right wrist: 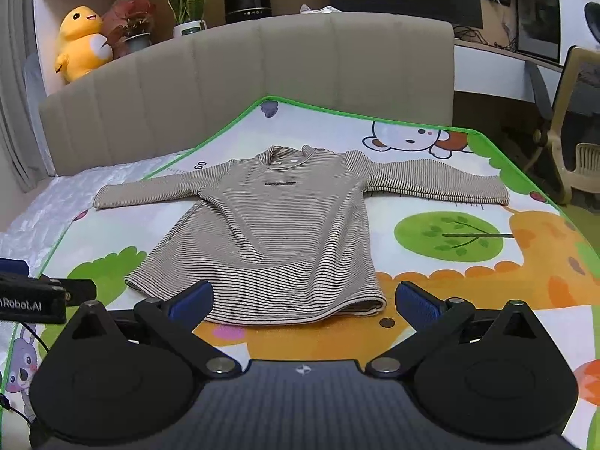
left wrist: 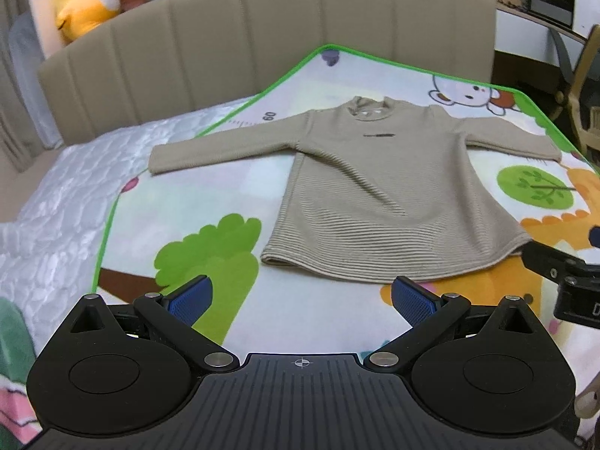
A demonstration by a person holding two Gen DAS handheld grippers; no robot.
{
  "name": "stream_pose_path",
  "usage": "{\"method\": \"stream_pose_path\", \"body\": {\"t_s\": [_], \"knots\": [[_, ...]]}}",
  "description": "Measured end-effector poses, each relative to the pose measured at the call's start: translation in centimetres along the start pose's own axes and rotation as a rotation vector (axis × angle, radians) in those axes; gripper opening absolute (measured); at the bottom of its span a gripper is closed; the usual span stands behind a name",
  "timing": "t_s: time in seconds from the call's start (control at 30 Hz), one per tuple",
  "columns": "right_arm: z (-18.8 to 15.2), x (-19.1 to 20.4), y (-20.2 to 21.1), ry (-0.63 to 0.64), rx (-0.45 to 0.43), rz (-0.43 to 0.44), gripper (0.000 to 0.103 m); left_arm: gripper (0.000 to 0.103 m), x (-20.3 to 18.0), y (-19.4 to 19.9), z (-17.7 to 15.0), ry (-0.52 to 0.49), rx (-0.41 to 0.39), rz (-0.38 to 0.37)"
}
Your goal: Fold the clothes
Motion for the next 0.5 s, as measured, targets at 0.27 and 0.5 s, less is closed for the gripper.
{"method": "stream_pose_path", "body": {"t_s": [0.27, 0.5], "knots": [[-0.23, 0.37, -0.39, 0.012, 0.013, -0.004, 0.103, 0.103, 0.98, -0.17, -0.09, 0.062, 0.029, 0.008], [0.01, 0.76, 0.00, 0.030, 0.000, -0.019, 0.103, 0.103, 0.82, 0.53, 0.22, 0.075, 0.014, -0.010]]}}
Point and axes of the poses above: each gripper's, at about its wrist camera, not at the fingertips, and y roughly against the way its jaws point, x to its left, z to its top, the point moved 10 cm from there along -y, roughly the way its jaws point, and after that the axes turned 2 degrees about -z, right-handed, at the moved point
